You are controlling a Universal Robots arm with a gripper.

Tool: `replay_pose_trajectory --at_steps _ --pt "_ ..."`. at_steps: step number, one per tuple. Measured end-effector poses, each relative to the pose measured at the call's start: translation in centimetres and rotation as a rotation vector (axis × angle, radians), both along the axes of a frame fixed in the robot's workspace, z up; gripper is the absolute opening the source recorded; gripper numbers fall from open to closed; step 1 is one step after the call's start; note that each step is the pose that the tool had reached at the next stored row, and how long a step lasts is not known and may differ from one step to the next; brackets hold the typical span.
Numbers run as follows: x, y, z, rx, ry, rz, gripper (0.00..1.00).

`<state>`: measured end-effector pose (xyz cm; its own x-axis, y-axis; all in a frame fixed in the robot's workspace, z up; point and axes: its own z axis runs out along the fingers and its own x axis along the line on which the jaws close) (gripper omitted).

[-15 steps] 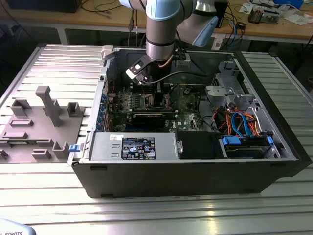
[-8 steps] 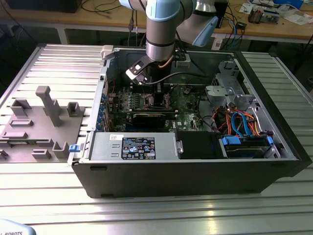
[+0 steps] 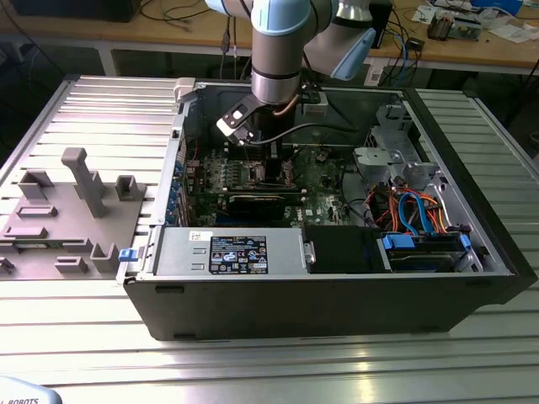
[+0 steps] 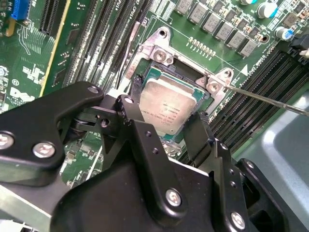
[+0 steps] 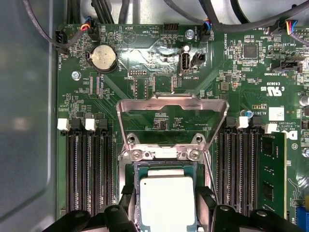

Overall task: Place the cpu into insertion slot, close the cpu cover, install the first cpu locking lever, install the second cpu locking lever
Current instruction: 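Place the cpu into insertion slot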

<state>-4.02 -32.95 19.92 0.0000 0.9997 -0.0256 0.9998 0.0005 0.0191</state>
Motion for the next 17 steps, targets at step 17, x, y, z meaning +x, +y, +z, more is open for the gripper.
replay_pose_trajectory --at_steps 17 --pt "0.00 -0.20 0.05 0.0216 -0.0002 0.020 0.62"
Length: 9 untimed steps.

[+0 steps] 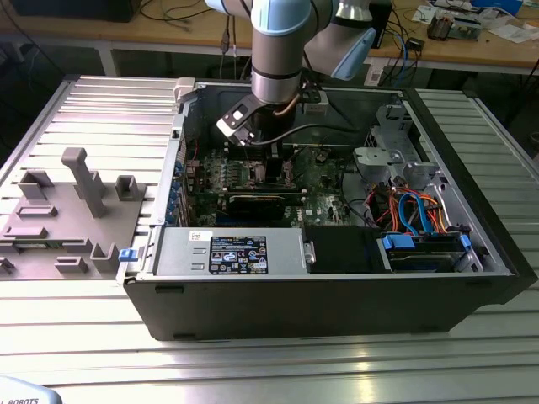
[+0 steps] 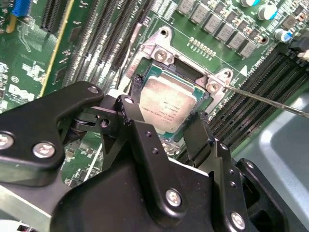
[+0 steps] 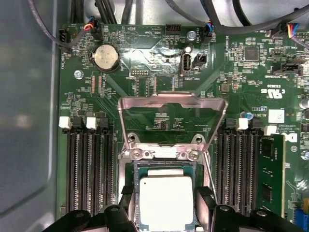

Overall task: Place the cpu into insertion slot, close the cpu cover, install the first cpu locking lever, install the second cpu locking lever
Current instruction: 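Place the cpu into insertion slot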

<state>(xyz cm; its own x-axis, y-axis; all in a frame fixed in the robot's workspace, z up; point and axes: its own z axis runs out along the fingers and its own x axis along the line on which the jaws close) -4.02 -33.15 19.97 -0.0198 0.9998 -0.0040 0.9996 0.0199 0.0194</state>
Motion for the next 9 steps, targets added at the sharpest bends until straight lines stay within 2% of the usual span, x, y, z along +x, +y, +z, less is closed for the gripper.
replay_pose_trajectory --at_steps 1,9 --pt "0.00 0.00 0.00 0.0154 0.0000 0.000 0.62" --pt "-0.01 0.00 0.00 0.0184 0.0000 0.000 0.62"
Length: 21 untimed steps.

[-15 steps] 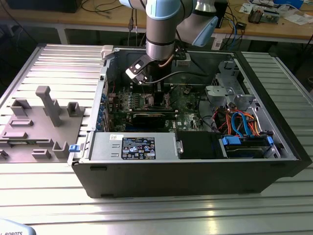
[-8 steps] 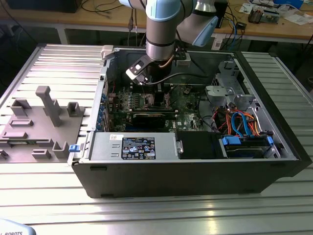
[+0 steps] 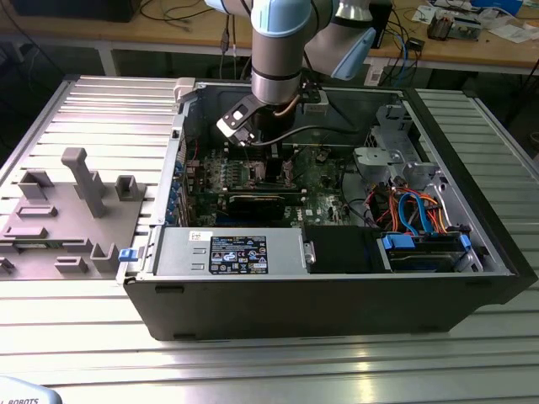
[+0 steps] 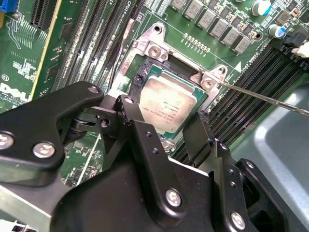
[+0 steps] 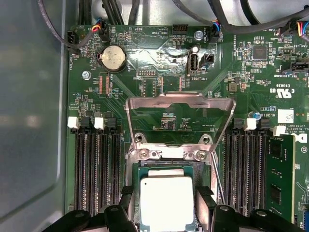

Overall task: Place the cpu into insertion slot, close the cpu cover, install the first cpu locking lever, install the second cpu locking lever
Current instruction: 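Place the cpu into insertion slot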

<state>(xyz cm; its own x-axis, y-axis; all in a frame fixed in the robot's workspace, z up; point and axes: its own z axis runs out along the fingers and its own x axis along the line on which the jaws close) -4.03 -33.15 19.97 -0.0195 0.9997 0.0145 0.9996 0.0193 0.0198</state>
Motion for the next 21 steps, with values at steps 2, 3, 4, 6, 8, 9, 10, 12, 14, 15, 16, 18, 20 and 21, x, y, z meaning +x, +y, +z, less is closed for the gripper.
replay_pose_trajectory --at_steps 2,3,4,6,8,9,10,12,14,15,16,18,20,21 --pt "0.00 -0.02 0.00 0.0007 -0.0001 0.000 0.62" --pt "0.00 -0.07 0.00 0.0007 0.0000 0.000 0.62" --pt "0.00 -0.12 0.00 0.0007 0.0001 -0.001 0.62" --pt "0.00 -0.25 0.00 0.0007 0.0001 -0.006 0.62" --pt "0.00 -0.38 0.00 0.0008 0.0000 -0.018 0.62" --pt "-0.01 -0.40 -0.01 0.0008 0.0000 -0.028 0.62" --pt "0.00 -0.40 0.00 0.0007 0.0000 -0.040 0.62" --pt "0.00 -0.41 0.00 0.0006 0.0001 -0.064 0.62" --pt "0.00 -0.43 0.00 0.0007 -0.0001 -0.088 0.62" --pt "0.02 -0.46 0.00 0.0008 0.0000 -0.094 0.62" --pt "0.04 -0.51 0.00 0.0006 0.0001 -0.096 0.62" --pt "0.13 -0.58 0.00 0.0006 0.0003 -0.106 0.62" --pt "0.13 -0.59 0.00 0.0008 0.0004 -0.120 0.62" --pt "0.14 -0.59 0.00 0.0013 0.0004 -0.129 0.62"
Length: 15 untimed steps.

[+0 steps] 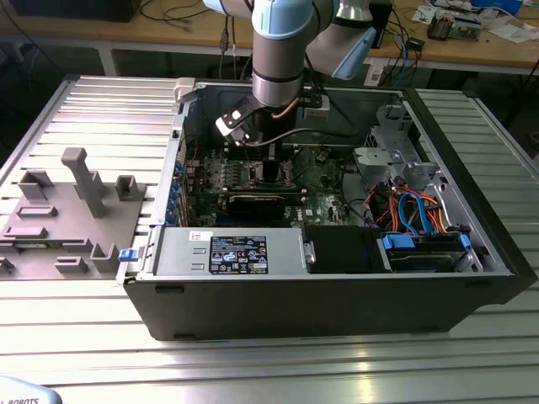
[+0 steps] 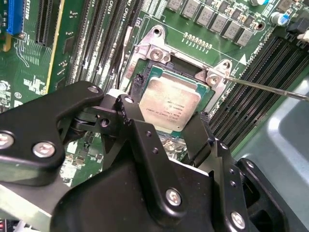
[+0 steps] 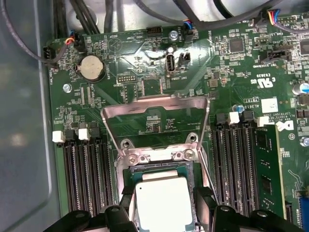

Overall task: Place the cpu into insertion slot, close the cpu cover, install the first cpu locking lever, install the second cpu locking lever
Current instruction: 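Place the cpu into insertion slot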

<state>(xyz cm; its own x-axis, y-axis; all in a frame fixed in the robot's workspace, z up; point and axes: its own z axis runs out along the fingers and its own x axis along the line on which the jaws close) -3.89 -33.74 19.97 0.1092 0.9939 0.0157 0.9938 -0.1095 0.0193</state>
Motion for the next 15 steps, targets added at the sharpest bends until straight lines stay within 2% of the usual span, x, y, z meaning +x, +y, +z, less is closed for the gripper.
replay_pose_trajectory --at_steps 3,5,9,11,15 --pt "0.01 0.00 0.00 0.0018 -0.0001 -0.029 0.62" --pt "0.00 0.00 0.00 0.0036 0.0000 -0.034 0.62" --pt "0.00 0.00 -0.01 0.0144 0.0001 -0.049 0.62" --pt "0.01 0.00 -0.03 0.0193 -0.0001 -0.081 0.62" --pt "0.01 0.00 -0.03 0.0219 -0.0002 -0.109 0.62"
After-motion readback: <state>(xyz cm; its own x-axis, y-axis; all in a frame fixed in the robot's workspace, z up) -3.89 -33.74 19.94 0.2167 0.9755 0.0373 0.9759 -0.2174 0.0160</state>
